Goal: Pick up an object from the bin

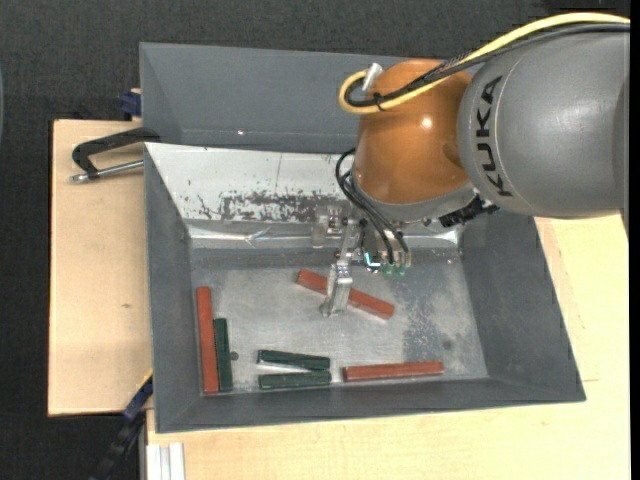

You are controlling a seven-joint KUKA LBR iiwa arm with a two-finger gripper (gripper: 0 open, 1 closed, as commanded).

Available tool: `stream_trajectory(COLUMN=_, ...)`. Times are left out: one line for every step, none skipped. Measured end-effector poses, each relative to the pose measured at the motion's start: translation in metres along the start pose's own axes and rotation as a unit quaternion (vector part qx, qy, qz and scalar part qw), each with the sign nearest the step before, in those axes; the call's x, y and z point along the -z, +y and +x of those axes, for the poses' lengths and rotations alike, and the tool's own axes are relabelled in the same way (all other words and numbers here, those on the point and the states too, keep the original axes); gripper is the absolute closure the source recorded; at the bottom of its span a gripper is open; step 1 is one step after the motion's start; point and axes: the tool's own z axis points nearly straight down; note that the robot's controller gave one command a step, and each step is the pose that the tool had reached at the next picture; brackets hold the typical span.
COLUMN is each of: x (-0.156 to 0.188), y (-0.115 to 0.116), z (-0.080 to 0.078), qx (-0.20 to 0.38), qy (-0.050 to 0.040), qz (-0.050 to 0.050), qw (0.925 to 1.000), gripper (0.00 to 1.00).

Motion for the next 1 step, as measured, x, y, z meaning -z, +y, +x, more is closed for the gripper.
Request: stream_trajectory(x=0.0041, y=-0.0004, z=-0.0018, qx=-0.001, qy=-0.0040, qz=0.000, qw=1.0000, gripper=0.00)
